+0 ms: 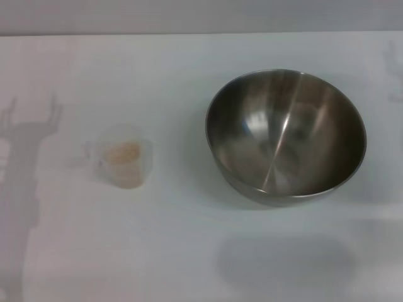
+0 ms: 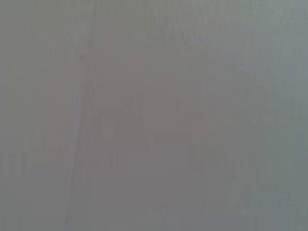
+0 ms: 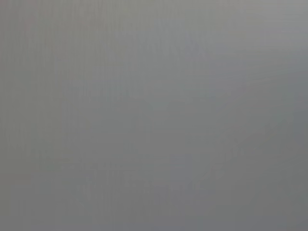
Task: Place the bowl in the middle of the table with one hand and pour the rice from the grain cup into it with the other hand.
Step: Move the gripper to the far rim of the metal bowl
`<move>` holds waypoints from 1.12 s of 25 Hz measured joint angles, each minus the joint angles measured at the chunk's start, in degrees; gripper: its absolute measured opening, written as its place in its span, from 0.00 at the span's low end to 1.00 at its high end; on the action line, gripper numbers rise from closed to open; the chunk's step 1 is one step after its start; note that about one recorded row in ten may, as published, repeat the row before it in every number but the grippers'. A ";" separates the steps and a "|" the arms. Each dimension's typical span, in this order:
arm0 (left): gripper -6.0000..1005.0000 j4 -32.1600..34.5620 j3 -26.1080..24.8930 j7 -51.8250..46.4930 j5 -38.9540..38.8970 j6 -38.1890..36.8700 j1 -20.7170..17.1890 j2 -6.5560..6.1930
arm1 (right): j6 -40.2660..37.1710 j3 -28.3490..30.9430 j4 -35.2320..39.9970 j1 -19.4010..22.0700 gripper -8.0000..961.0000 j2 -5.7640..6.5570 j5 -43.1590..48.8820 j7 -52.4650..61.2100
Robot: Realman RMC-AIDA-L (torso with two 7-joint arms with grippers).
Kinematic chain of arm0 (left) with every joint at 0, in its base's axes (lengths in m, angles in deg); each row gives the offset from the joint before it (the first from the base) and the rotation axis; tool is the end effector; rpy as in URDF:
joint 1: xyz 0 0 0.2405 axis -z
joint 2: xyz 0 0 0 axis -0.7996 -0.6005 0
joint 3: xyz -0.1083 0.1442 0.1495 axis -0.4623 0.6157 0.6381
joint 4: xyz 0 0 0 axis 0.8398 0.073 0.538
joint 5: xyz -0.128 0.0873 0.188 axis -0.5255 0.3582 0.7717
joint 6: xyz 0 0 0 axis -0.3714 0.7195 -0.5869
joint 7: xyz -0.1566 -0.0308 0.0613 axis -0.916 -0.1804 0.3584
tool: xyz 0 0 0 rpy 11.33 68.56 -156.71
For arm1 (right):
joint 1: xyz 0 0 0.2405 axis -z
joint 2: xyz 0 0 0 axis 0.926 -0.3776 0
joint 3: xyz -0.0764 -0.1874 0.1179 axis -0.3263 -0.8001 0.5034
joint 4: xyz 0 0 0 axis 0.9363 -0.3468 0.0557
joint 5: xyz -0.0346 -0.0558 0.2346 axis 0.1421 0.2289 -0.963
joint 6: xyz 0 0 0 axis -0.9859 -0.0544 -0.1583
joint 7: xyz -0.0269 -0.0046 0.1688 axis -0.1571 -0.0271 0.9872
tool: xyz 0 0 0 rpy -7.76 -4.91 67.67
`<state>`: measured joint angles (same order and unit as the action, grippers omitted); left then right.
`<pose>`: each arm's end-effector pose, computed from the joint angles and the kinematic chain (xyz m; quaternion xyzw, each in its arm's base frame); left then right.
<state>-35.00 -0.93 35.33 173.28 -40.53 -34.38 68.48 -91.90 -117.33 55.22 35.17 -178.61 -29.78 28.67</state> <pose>-0.3034 0.3309 0.0209 -0.5730 -0.1463 -0.3945 0.7033 0.2800 0.4061 0.0642 -0.5289 0.1443 0.4148 0.7262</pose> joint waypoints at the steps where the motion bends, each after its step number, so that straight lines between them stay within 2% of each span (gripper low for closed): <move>1: 0.78 0.00 0.00 0.00 0.00 0.00 0.00 0.00 | 0.00 0.00 0.00 0.04 0.79 -0.02 0.07 -0.01; 24: 0.78 -0.48 -0.28 -0.20 -0.39 0.34 1.20 0.09 | 0.23 -0.27 -0.15 0.19 0.79 -0.01 0.51 -0.04; 28: 0.78 -0.15 -0.44 -0.43 -0.47 0.61 1.04 0.09 | 2.59 -0.65 0.16 0.04 0.79 0.06 5.34 -1.88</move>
<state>-35.15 -1.37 34.90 172.81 -39.92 -33.34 68.57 -89.31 -117.99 55.39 35.21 -178.55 -24.44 26.78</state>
